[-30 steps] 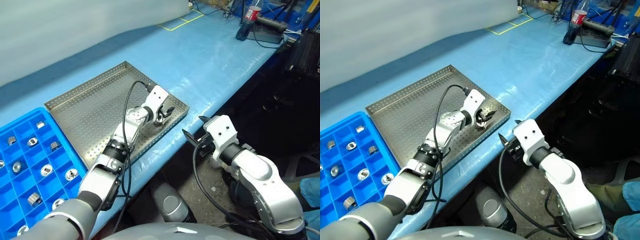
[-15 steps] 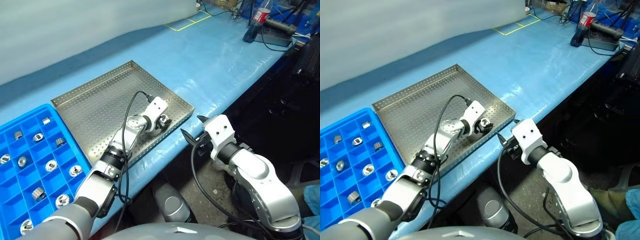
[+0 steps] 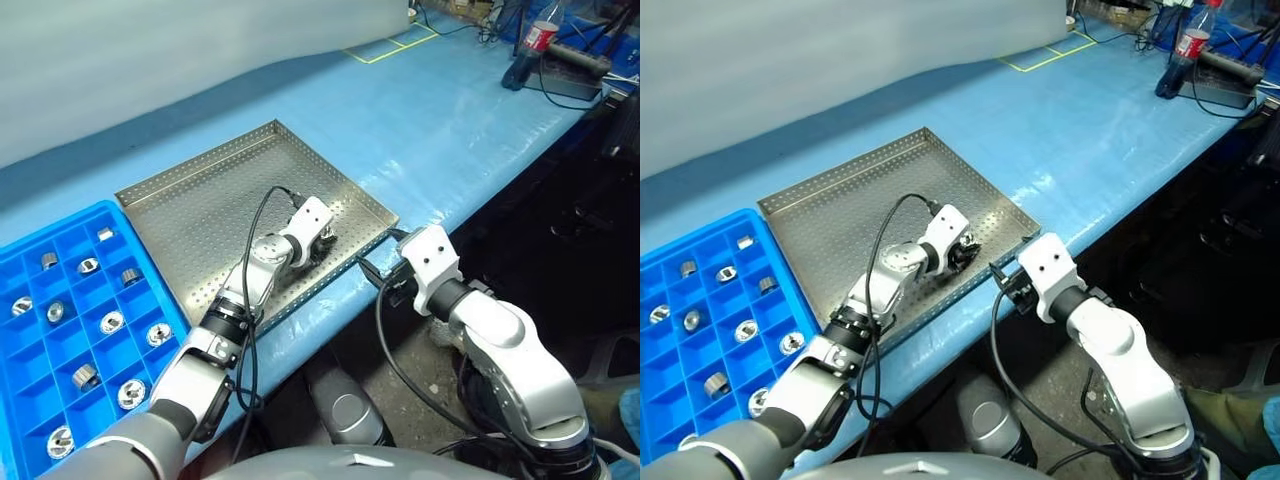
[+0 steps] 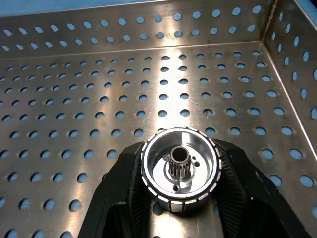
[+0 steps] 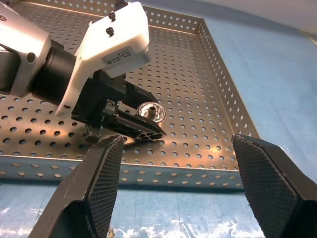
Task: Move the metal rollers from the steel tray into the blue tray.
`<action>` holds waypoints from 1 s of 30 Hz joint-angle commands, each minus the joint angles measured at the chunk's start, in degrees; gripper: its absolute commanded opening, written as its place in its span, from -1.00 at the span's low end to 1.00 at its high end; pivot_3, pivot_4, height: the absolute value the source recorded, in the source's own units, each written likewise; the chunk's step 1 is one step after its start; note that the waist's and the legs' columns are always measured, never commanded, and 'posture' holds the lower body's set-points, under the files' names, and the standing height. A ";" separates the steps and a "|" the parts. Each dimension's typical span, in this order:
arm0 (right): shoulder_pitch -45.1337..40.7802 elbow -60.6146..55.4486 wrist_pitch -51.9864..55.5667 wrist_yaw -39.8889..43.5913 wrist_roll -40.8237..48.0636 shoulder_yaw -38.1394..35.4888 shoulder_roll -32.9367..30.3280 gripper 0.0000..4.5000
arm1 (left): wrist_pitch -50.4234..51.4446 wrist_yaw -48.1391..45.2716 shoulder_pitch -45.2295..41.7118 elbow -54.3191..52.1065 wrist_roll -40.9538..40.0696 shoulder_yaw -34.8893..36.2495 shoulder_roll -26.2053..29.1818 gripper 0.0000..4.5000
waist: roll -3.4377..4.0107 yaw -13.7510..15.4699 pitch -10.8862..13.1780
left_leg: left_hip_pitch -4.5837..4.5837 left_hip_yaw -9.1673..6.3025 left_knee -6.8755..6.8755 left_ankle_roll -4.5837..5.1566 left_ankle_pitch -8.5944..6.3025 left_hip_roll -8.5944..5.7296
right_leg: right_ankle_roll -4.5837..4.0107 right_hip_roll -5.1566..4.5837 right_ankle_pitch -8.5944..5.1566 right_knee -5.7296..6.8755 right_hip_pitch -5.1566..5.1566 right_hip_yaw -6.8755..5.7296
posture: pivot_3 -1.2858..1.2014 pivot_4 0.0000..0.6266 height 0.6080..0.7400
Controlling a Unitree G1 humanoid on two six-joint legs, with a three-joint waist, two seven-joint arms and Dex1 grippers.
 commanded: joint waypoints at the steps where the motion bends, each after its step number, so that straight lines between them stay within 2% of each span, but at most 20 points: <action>1: -0.85 0.05 -2.03 0.18 0.78 0.19 1.02 0.64 | 1.03 0.42 0.21 -8.62 -3.09 3.94 0.47 -0.25 | 0.00 0.77 0.00 | -0.01 0.00 0.00 0.00 0.00 0.00 | 0.00 0.00 0.00 0.01 -0.01 0.00 | -0.39 -0.52 1.00; 5: -2.87 3.10 -2.96 0.89 0.10 1.91 1.15 0.64 | 4.06 0.86 1.97 -14.22 -4.73 6.58 2.06 -0.25 | 0.00 2.11 0.00 | 0.00 0.01 0.00 0.02 -0.01 0.00 | -0.01 0.02 0.01 0.01 -0.01 0.03 | -0.35 -0.52 1.00; 13: -5.87 5.76 -4.56 3.57 1.69 4.48 2.49 0.64 | 8.47 2.54 7.80 -27.45 -6.80 10.44 5.55 -0.25 | 0.01 7.06 0.00 | -0.05 0.04 -0.04 0.03 -0.01 0.00 | 0.00 0.05 0.04 0.02 -0.16 0.11 | -0.27 -0.52 1.00; 16: -8.55 4.89 -2.90 6.42 10.53 1.88 7.56 0.64 | 11.80 3.61 13.24 -36.59 -6.98 14.17 9.24 -0.25 | 0.01 8.66 0.00 | -0.08 0.05 -0.04 0.05 -0.02 0.00 | -0.03 0.04 0.06 0.01 -0.19 0.14 | -0.21 -0.52 1.00; 18: -10.56 5.98 -3.20 8.68 12.30 2.69 8.02 0.64 | 14.76 4.60 17.36 -43.58 -6.99 17.38 11.98 -0.25 | 0.02 9.87 0.00 | -0.06 0.05 -0.05 0.04 -0.03 0.05 | -0.08 0.10 0.09 0.02 -0.24 0.21 | -0.16 -0.52 1.00; 25: -14.95 12.44 -4.26 10.73 11.36 6.78 7.80 0.64 | 24.47 7.14 31.83 -61.08 -5.35 27.35 19.40 -0.25 | 0.01 18.89 0.00 | -0.10 -0.14 -0.10 -0.06 -0.07 0.06 | -0.72 0.04 0.19 0.02 -0.35 -0.05 | -0.05 -0.52 1.00; 30: -16.26 14.56 -5.06 12.27 11.46 8.13 7.69 0.64 | 27.92 9.57 38.78 -65.18 -5.22 32.26 19.21 -0.25 | -0.01 26.03 -0.02 | -0.39 -0.33 -0.14 -0.25 -0.16 0.10 | -1.05 -0.05 0.11 0.05 -0.98 -0.44 | -0.01 -0.52 1.00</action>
